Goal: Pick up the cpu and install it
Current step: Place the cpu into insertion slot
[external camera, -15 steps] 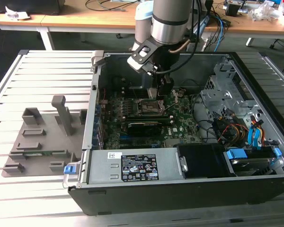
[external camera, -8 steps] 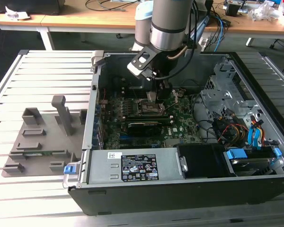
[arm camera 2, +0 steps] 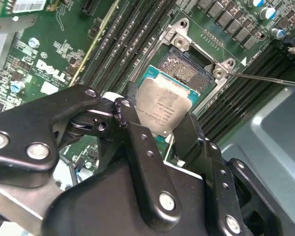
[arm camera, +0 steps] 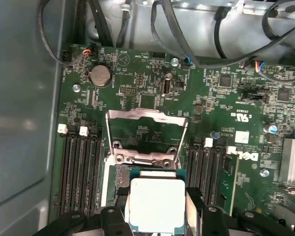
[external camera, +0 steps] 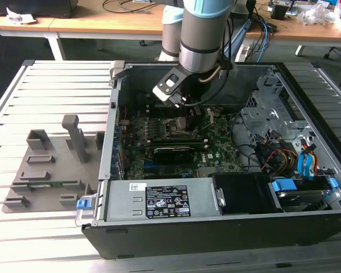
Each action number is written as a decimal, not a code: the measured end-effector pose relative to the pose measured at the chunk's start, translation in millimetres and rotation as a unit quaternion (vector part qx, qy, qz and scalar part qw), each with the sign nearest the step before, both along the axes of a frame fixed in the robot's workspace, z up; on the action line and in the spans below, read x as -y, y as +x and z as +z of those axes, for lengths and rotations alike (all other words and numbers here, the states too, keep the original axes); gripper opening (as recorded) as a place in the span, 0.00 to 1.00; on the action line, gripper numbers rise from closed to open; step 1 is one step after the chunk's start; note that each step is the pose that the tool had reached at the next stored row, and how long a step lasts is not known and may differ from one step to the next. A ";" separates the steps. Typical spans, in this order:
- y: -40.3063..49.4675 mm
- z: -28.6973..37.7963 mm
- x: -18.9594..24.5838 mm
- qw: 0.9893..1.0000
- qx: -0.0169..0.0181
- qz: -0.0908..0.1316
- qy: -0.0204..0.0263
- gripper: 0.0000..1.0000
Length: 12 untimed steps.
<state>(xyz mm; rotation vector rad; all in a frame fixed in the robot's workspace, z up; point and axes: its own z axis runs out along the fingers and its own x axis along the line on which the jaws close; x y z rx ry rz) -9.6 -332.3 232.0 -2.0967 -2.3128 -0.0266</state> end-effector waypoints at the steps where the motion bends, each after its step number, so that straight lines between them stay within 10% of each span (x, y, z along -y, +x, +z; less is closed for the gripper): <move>1: -0.9 -2.4 -3.6 1.000 0.000 -0.001 0.000 0.54; 3: -9.9 -19.7 -10.2 0.999 0.000 -0.035 0.000 0.54; 12: -12.6 -31.1 -12.9 0.999 0.000 -0.036 0.000 0.54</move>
